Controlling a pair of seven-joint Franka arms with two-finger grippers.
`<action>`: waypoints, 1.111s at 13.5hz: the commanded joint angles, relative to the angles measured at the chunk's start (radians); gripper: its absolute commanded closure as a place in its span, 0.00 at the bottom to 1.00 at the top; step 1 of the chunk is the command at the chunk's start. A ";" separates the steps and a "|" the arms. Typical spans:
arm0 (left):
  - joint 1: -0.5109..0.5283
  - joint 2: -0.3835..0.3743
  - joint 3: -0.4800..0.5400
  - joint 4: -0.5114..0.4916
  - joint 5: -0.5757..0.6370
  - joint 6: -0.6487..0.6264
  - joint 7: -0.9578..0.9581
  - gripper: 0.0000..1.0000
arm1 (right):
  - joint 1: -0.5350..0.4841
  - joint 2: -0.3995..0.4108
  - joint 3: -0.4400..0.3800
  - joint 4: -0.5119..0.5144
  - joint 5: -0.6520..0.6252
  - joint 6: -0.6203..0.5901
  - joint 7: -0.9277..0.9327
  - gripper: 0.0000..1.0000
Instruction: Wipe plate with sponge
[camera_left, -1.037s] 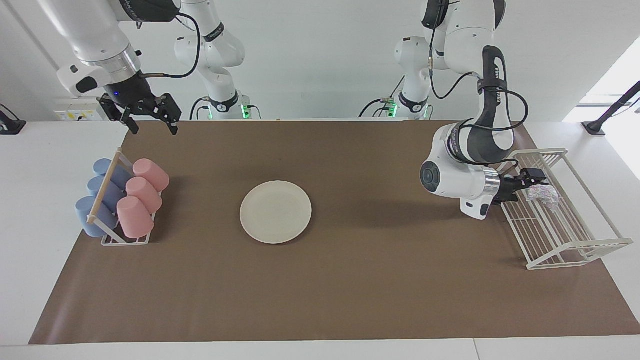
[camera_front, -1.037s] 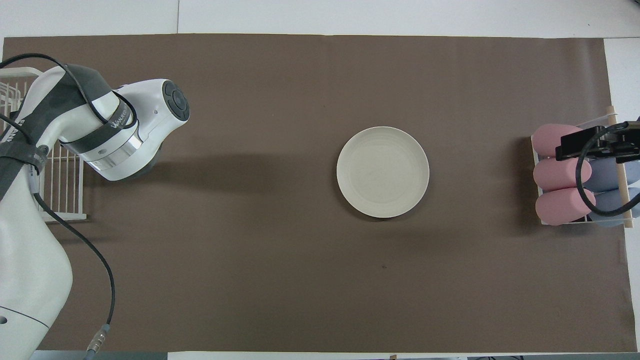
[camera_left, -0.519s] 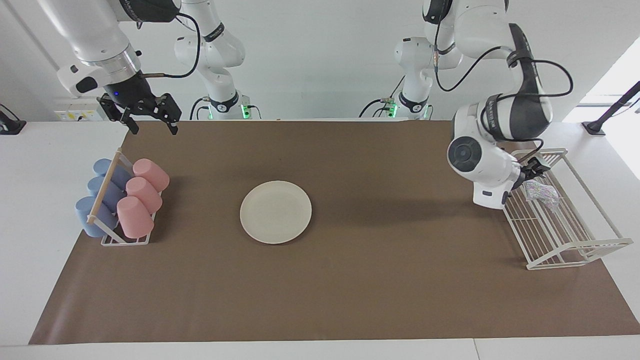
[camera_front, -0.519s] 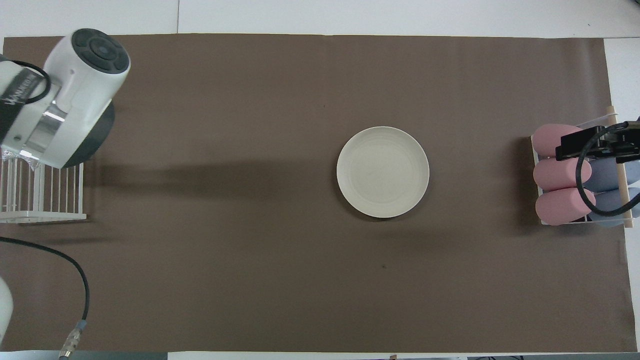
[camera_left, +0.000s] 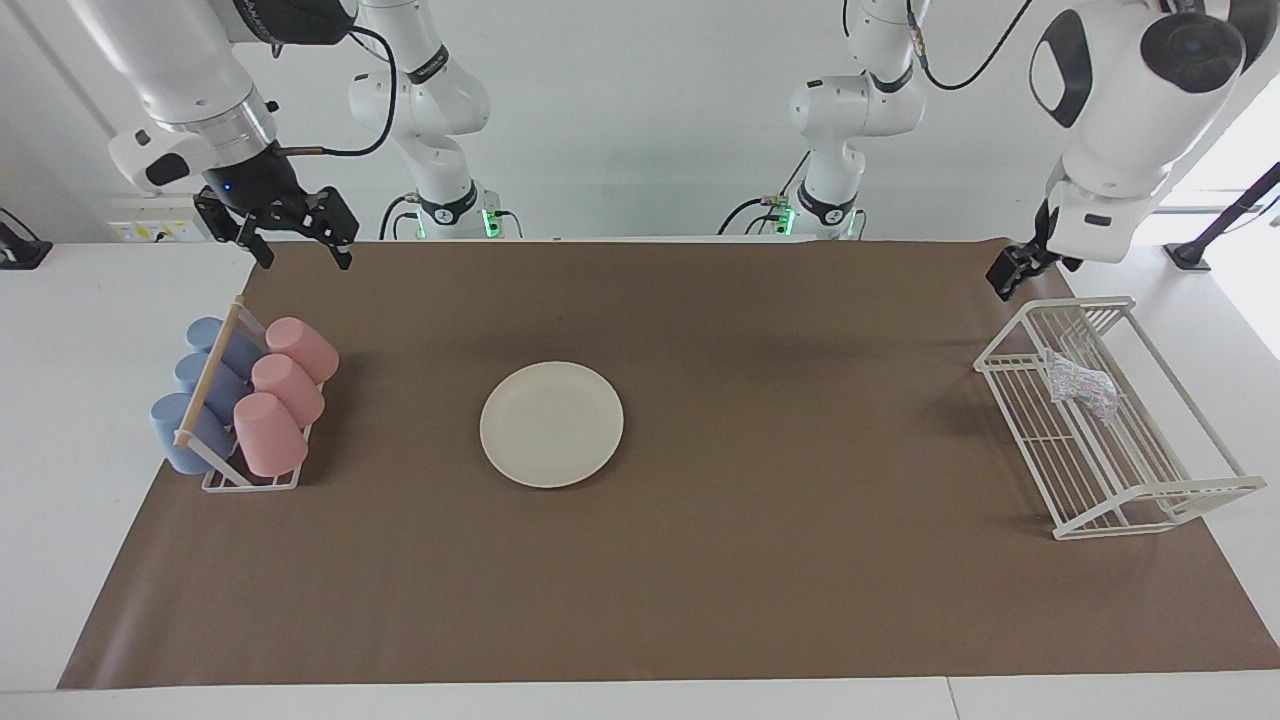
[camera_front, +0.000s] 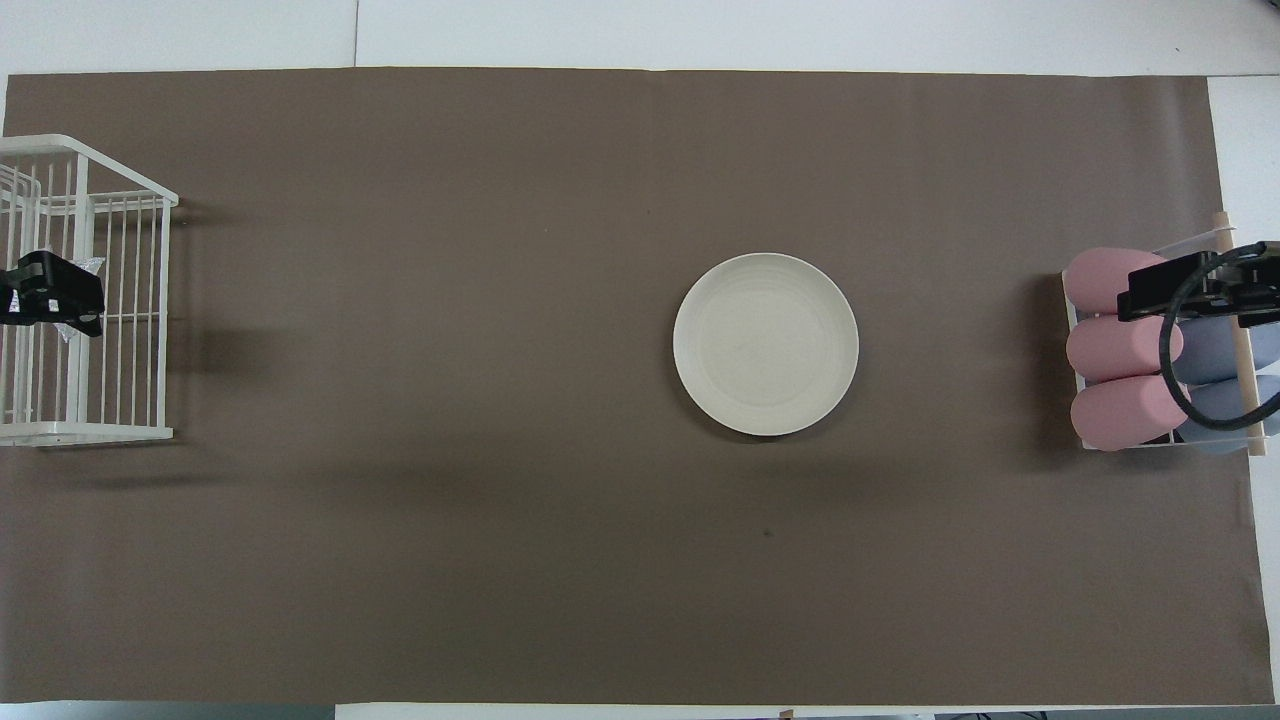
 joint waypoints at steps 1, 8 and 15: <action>0.028 -0.085 -0.005 -0.084 -0.111 -0.007 0.050 0.00 | -0.014 -0.006 0.008 0.007 0.011 -0.024 -0.024 0.00; -0.021 -0.001 0.012 0.068 -0.191 -0.067 0.028 0.00 | -0.018 -0.007 0.005 0.007 0.041 -0.056 -0.054 0.00; -0.018 -0.023 0.012 0.022 -0.174 -0.024 0.027 0.00 | -0.020 -0.006 0.001 0.009 0.063 -0.058 -0.055 0.00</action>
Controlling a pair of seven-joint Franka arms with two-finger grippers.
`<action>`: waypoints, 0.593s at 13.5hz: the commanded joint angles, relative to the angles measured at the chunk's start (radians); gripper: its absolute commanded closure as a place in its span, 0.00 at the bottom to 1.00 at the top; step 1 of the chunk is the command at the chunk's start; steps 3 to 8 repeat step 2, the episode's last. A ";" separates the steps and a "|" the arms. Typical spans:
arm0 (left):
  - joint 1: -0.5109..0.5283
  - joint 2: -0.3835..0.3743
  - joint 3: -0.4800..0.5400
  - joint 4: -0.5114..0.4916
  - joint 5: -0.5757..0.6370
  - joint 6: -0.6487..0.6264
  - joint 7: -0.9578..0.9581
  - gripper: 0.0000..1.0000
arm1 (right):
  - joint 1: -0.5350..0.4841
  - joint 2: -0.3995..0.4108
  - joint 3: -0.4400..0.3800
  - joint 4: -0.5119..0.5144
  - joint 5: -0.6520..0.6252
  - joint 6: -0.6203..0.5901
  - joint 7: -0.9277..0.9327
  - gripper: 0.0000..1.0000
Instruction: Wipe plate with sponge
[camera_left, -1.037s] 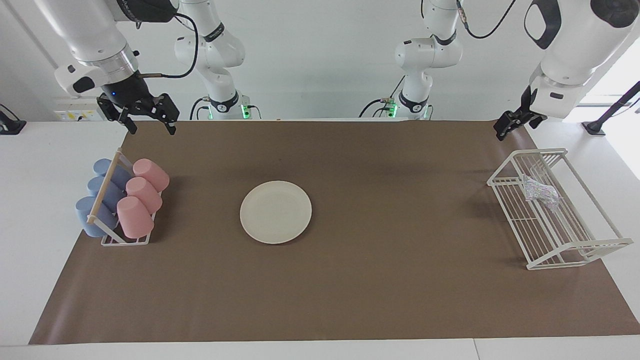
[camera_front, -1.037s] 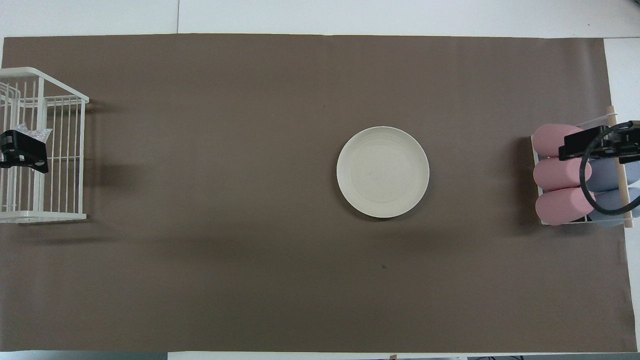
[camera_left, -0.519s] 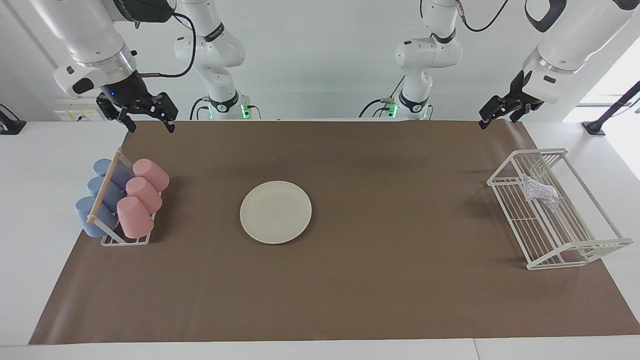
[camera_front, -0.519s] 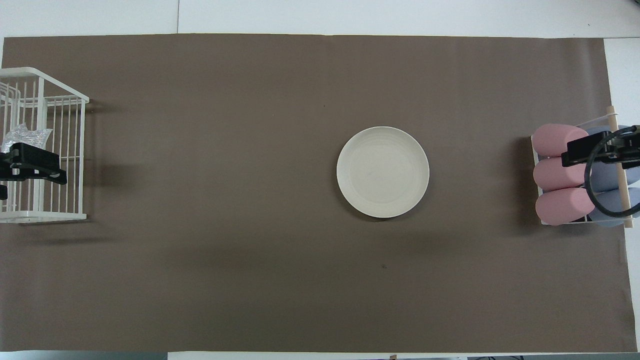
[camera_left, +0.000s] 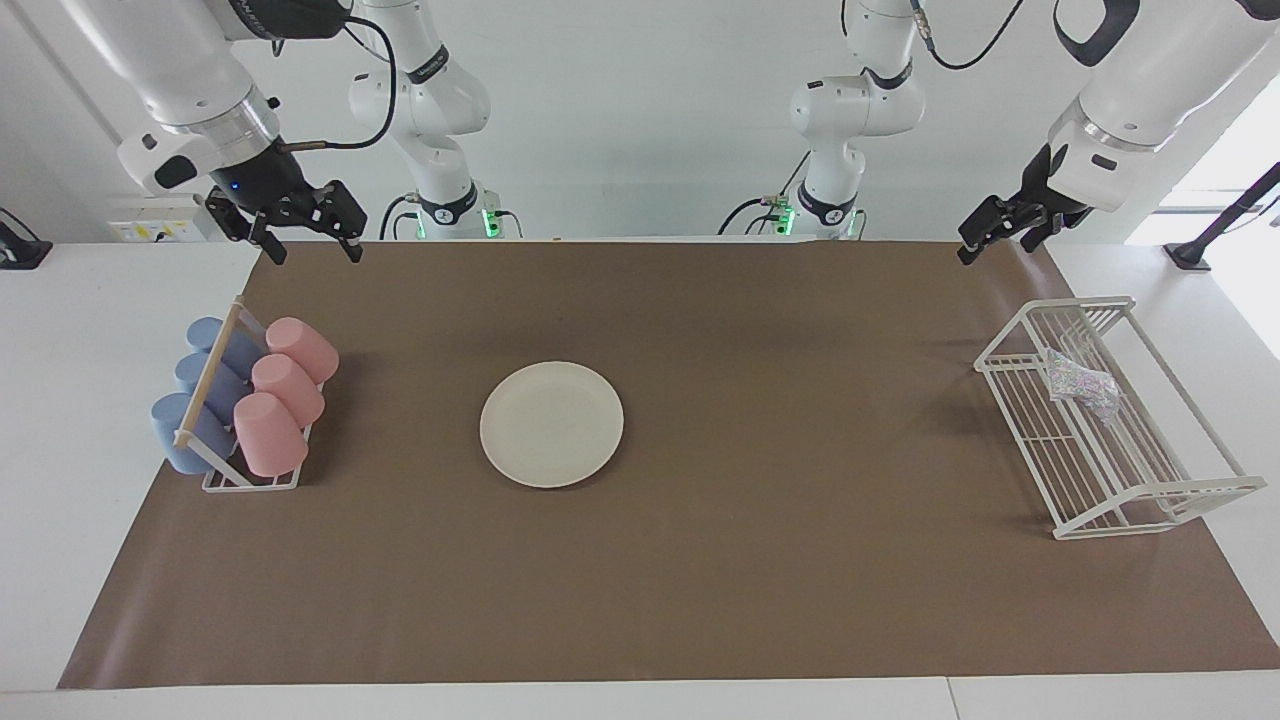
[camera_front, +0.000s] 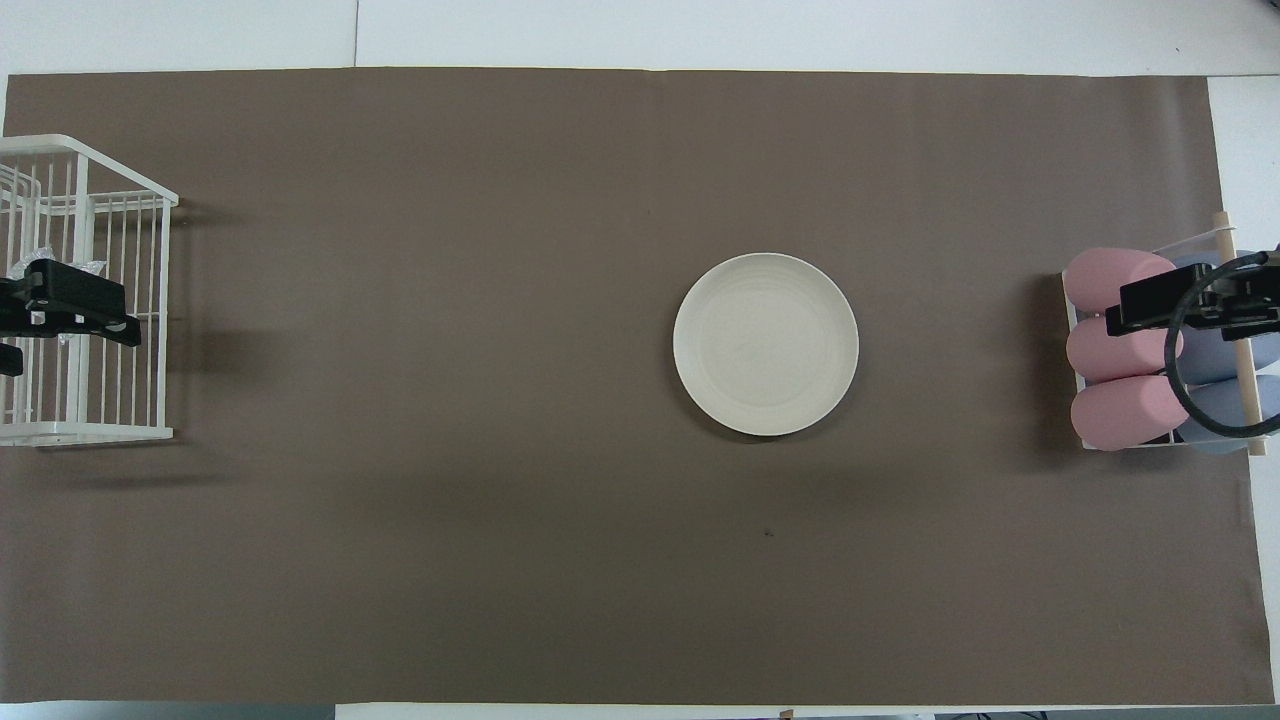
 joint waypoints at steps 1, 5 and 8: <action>0.000 -0.004 0.006 0.006 0.002 -0.007 -0.006 0.00 | -0.018 -0.003 0.006 0.010 0.005 -0.020 -0.032 0.00; -0.003 -0.004 0.008 0.006 0.000 -0.006 -0.006 0.00 | -0.018 -0.004 0.006 0.010 0.005 -0.023 -0.032 0.00; -0.003 -0.004 0.008 0.006 0.000 -0.006 -0.006 0.00 | -0.018 -0.004 0.006 0.010 0.005 -0.023 -0.032 0.00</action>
